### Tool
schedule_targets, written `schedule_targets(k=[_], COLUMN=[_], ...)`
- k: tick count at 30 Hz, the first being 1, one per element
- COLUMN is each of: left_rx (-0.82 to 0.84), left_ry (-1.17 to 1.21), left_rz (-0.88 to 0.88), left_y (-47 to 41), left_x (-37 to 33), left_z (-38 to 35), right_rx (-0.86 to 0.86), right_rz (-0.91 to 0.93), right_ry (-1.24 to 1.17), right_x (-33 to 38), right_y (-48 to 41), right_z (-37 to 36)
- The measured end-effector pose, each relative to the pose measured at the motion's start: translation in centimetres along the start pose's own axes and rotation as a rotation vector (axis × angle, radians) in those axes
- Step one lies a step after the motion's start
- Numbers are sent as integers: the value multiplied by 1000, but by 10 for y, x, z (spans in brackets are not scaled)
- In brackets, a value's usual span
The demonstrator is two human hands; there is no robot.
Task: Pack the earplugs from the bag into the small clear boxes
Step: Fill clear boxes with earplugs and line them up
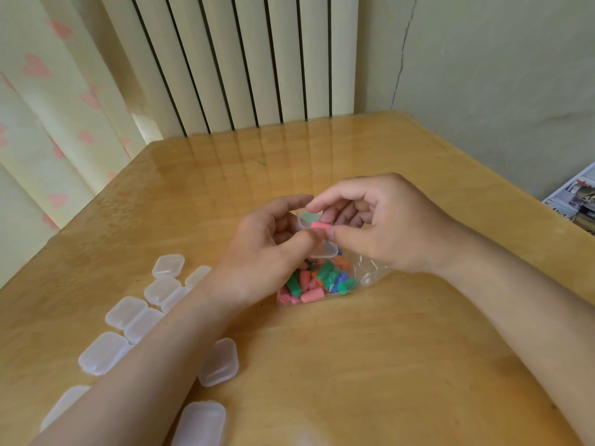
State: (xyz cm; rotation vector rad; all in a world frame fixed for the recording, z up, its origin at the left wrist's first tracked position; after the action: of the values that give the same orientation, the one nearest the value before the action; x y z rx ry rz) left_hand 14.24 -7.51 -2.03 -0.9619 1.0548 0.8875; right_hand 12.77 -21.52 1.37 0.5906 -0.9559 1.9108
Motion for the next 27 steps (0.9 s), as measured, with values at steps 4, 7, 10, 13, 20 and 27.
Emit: schedule_targets(k=[4, 7, 10, 13, 20, 27], left_rx=[9, -19, -83, -113, -186, -208], left_ry=[59, 95, 138, 113, 51, 31], left_rz=[12, 11, 19, -10, -70, -61], left_y=[1, 0, -2, -3, -4, -5], left_x=[-2, -2, -1, -1, -2, -1], left_z=[-1, 2, 9, 13, 23, 22], right_rx=[6, -30, -175, -155, 148, 235], right_rz=[4, 17, -17, -170, -386, -308], right_ry=[53, 59, 51, 246, 494, 298], right_x=[0, 5, 4, -14, -36, -30], right_y=[0, 0, -2, -2, 6, 6], right_z=[-1, 4, 28, 46, 30, 12])
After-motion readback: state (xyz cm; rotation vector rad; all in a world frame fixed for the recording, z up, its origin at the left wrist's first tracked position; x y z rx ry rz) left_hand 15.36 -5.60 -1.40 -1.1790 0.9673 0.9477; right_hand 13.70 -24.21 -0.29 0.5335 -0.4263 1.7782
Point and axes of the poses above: each hand's wrist, its own y-axis away from the middle knuckle, its own z-axis out of the back of the hand, x = y × z, the point moved 8 cm from there along -y, towards the middle knuckle, and after that the axes turned 4 degrees about y, right-handed, at the moved point
